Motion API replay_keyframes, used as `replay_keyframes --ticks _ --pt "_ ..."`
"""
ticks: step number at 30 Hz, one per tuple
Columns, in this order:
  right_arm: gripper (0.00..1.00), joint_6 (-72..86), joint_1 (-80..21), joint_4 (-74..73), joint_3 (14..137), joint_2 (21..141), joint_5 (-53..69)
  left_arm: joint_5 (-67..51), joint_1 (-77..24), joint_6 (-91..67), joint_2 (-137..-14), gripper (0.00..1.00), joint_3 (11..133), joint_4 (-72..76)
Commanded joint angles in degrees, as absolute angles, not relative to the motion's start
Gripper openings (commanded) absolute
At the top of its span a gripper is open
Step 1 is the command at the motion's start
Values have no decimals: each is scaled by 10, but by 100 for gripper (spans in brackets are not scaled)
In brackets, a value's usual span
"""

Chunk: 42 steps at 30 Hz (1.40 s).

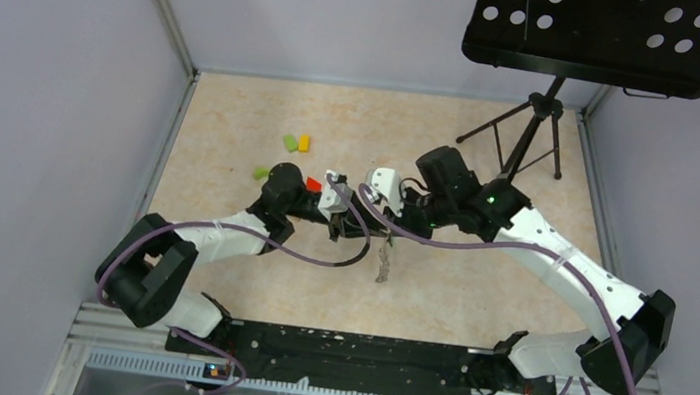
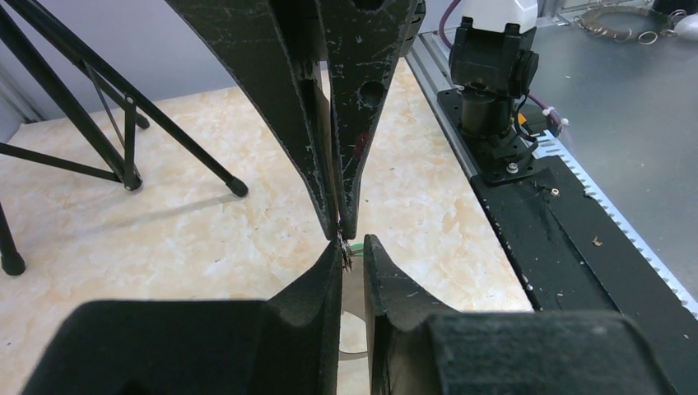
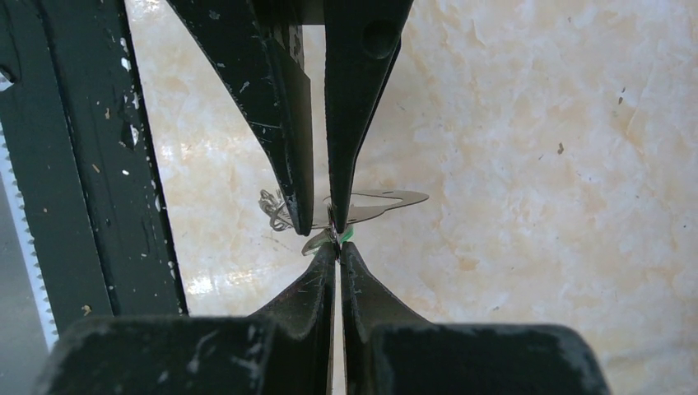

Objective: Put the keys on the keyring
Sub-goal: Adjust the key on the keyring.

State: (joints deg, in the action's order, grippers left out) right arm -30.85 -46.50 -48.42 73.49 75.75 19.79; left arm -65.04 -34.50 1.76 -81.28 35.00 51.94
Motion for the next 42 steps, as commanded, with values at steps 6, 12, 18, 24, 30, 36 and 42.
replay_keyframes --ticks 6,12,18,24,30,36,42 --pt "0 -305 -472 -460 735 733 208 -656 -345 7 -822 14 349 550" --pt "0 -304 -473 -459 736 732 210 -657 -345 14 -827 13 352 542" --pt "0 -303 -472 -461 737 733 212 -658 -345 11 -827 5 351 546" --pt "0 -303 -472 -456 731 731 212 -654 -345 3 -825 0 353 548" --pt "0 -299 -469 -432 709 714 207 -649 -341 -53 -813 0 347 591" --pt "8 -290 -452 -410 690 694 234 -644 -339 -116 -814 0 332 662" --pt "17 -289 -444 -400 681 685 254 -635 -338 -131 -813 0 327 680"
